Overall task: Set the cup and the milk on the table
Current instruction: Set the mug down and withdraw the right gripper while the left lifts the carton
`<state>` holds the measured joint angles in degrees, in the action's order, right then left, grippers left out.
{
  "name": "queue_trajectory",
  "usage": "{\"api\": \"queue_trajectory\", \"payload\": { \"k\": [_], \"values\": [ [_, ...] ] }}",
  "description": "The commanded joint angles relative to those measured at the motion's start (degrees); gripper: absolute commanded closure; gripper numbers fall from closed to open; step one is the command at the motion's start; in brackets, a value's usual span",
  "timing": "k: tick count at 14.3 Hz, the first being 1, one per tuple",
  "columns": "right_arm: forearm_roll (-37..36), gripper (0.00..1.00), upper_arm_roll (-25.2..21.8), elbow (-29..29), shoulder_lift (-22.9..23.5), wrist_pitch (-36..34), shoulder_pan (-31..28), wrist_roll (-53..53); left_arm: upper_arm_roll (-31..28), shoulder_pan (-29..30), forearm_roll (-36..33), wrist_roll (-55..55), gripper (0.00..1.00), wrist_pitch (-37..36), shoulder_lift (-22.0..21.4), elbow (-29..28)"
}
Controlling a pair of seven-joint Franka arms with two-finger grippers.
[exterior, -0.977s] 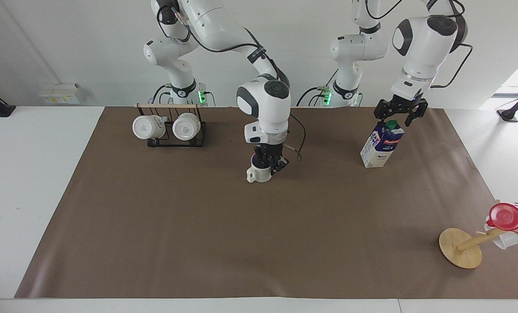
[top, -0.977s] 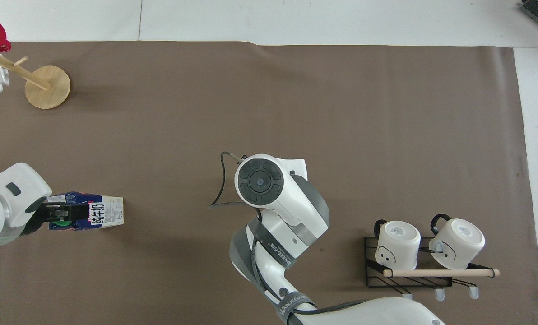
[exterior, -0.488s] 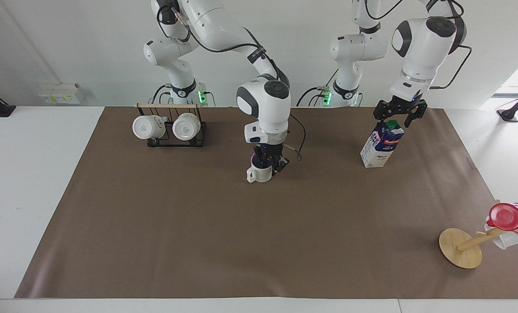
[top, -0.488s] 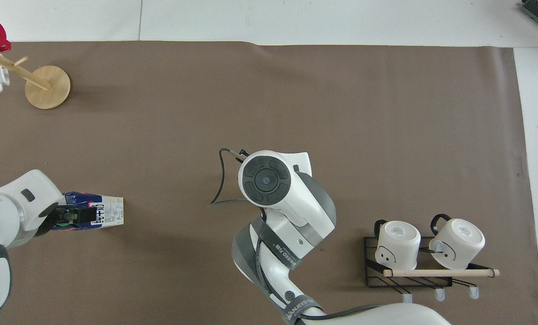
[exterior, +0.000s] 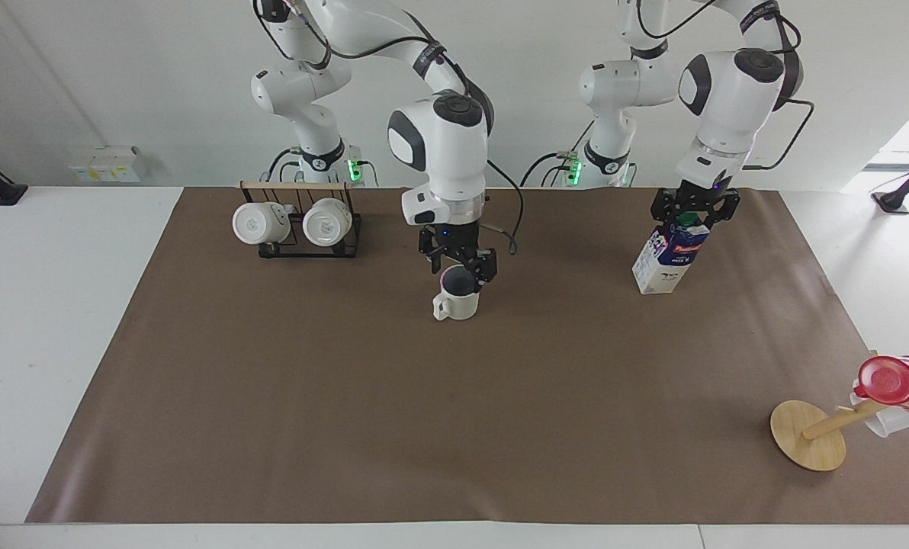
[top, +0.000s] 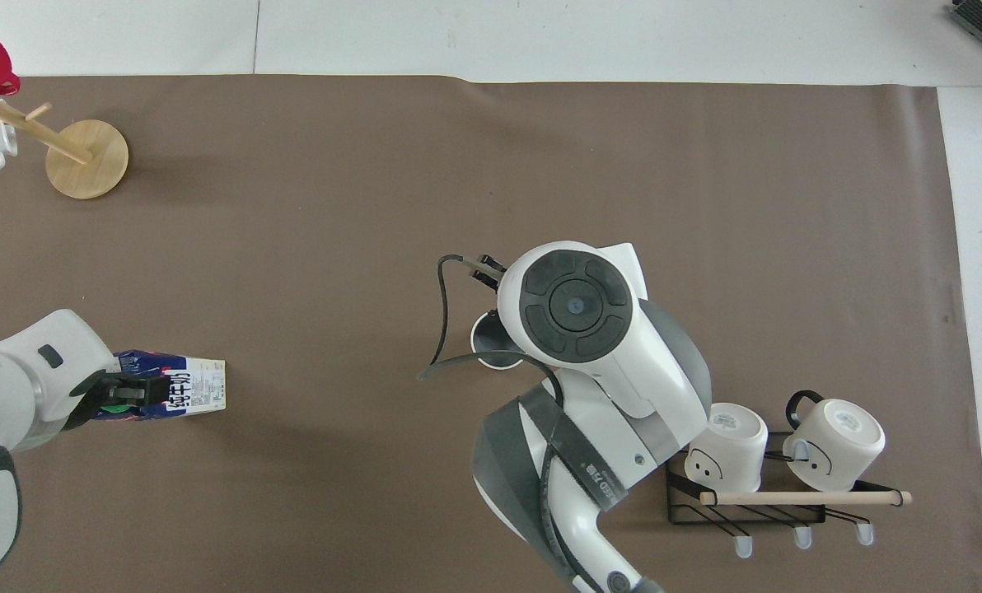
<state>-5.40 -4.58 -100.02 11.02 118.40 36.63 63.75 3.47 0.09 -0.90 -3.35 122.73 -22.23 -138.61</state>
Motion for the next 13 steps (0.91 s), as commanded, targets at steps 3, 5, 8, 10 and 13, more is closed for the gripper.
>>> {"api": "queue_trajectory", "payload": {
  "k": [3,5,8,10,13],
  "values": [
    [0.9,0.0,0.4,-1.0,-4.3,-6.1,-5.2,-14.8,-0.7,-0.1,0.6,-3.2,0.51,1.3,-0.4,-0.7],
    [0.9,0.0,0.4,-1.0,-5.8,-8.7,-7.2,-19.9,-0.7,-0.1,0.6,-3.1,0.57,0.5,0.4,0.3],
    [2.2,0.0,0.4,-1.3,-8.8,-13.5,-12.0,-28.9,-0.6,-0.6,0.6,-2.2,0.57,-2.8,1.3,3.9],
    [4.1,0.0,0.3,-1.6,-10.8,-16.8,-16.5,-36.0,-0.6,-1.0,0.7,-0.5,0.57,-5.7,3.0,7.9],
    [4.2,0.0,0.3,-1.7,-12.0,-19.8,-22.5,-44.8,0.0,-4.6,0.8,5.3,0.59,-7.3,3.5,10.6]
  ]
}}
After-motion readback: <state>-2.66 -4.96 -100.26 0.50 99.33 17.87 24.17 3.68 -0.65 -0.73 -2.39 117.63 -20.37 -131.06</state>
